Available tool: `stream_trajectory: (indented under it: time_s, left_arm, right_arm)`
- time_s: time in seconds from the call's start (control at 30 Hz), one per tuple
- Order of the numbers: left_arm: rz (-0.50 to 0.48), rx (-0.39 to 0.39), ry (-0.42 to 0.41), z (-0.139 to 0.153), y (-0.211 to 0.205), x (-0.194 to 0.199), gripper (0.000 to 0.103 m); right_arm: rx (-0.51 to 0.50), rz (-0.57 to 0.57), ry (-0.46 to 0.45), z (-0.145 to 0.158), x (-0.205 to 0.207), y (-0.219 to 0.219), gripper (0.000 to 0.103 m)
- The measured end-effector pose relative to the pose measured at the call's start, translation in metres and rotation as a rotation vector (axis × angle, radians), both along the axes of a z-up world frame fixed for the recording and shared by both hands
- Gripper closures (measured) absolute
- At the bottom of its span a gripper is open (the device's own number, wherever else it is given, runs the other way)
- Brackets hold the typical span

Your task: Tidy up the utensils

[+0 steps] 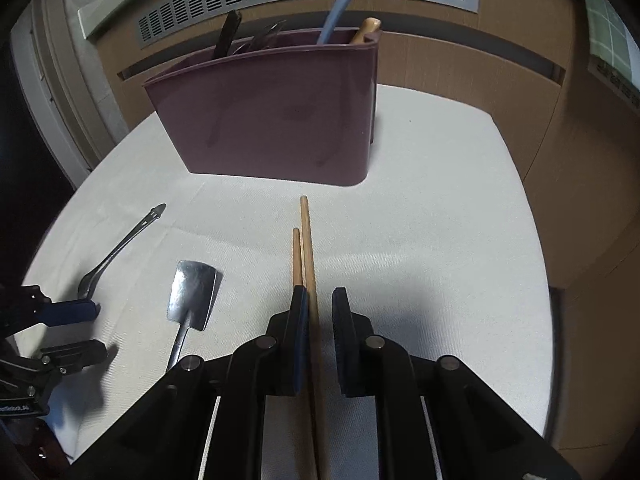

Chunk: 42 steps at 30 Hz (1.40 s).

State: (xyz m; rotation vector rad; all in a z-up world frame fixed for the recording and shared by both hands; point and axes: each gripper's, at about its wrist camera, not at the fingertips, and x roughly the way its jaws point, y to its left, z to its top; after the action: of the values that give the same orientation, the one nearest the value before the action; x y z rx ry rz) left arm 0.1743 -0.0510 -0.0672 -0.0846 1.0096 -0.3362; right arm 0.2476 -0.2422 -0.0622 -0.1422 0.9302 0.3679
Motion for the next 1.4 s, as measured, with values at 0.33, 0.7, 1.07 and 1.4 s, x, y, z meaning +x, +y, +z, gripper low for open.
stream_trajectory:
  time_s: [0.33, 0.7, 1.07, 1.4]
  left_arm:
    - [-0.042, 0.023, -0.012, 0.007, -0.037, 0.015, 0.060]
    - [-0.174, 0.230, -0.120, -0.004, -0.080, 0.008, 0.060]
    - [-0.105, 0.094, -0.062, -0.004, -0.057, 0.046, 0.060]
    - [-0.172, 0.182, -0.072, -0.001, -0.084, 0.064, 0.070]
  right_arm:
    - [0.027, -0.010, 0.036, 0.004, -0.005, -0.013, 0.099]
    - [0.105, -0.174, -0.071, 0.028, -0.057, -0.070, 0.099]
    - [0.111, -0.181, -0.147, 0.035, -0.059, -0.058, 0.099]
    - [0.102, -0.163, -0.012, 0.003, -0.055, -0.064, 0.098]
